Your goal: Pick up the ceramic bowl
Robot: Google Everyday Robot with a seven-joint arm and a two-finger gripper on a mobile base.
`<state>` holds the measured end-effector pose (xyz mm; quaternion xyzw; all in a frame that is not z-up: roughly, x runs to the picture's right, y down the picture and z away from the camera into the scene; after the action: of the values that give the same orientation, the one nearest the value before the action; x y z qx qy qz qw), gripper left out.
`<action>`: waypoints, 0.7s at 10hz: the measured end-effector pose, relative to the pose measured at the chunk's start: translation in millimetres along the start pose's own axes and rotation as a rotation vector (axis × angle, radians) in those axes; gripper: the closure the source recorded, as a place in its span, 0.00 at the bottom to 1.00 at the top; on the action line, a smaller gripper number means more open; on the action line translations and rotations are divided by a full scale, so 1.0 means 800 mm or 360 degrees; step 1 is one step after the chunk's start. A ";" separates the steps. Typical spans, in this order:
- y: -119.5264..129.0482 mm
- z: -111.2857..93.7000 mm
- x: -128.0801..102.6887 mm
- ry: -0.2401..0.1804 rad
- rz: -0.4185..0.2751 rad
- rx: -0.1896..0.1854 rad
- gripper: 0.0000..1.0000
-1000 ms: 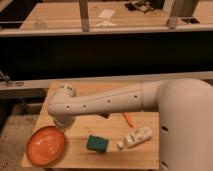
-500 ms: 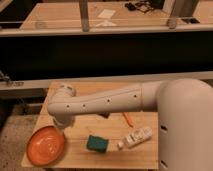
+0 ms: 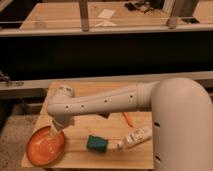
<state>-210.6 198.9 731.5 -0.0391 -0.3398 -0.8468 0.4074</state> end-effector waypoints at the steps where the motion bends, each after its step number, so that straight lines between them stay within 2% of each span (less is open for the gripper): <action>1: 0.000 0.003 0.001 -0.0001 -0.0002 0.0001 0.27; 7: -0.006 0.015 0.006 0.0006 0.0007 0.0024 0.27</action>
<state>-220.0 205.3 739.8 -0.0353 -0.3454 -0.8433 0.4102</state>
